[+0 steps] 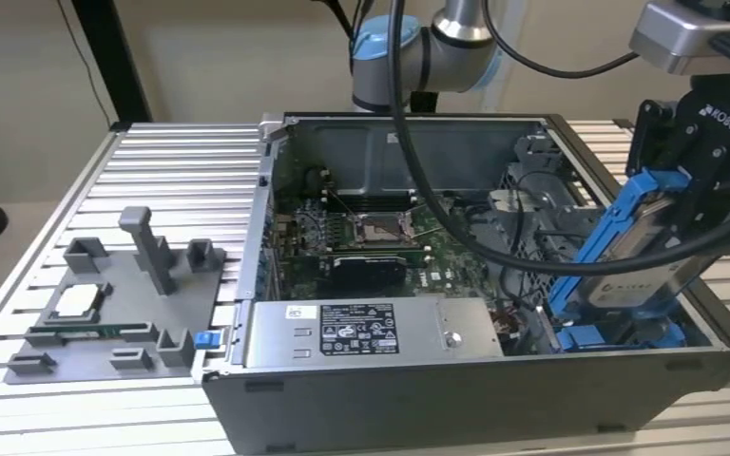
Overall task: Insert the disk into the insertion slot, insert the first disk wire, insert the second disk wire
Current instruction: 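Insert the disk into the insertion slot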
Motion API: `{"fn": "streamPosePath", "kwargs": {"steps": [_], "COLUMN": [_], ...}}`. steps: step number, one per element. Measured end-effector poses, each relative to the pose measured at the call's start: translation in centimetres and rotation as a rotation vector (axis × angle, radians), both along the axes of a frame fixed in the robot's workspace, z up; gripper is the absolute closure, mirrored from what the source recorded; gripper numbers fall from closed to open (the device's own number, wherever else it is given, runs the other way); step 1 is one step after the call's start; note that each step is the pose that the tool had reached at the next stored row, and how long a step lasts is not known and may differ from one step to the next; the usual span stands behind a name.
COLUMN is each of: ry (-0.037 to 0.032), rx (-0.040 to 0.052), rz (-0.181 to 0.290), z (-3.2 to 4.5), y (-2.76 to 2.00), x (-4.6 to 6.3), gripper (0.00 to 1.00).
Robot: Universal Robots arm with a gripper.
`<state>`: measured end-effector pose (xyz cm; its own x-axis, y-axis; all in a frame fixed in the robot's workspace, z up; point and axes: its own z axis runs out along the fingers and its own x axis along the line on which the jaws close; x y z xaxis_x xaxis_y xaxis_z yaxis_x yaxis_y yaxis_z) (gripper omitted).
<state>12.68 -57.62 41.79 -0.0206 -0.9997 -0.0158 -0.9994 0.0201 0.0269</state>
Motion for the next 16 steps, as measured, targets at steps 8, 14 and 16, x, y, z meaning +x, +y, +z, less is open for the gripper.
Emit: {"fn": "streamPosePath", "kwargs": {"steps": [8, 14, 16], "ry": [-0.0001, 0.0000, 0.0000], "rx": [0.0001, 0.0000, 0.0001], "rz": [-0.006, -0.008, -0.008], "z": [-1.29, -2.29, -2.66], "y": [-0.08, -0.09, -0.09], "x": [0.0, 0.0, 0.0], "gripper": [1.00, 1.00, 1.00]}}
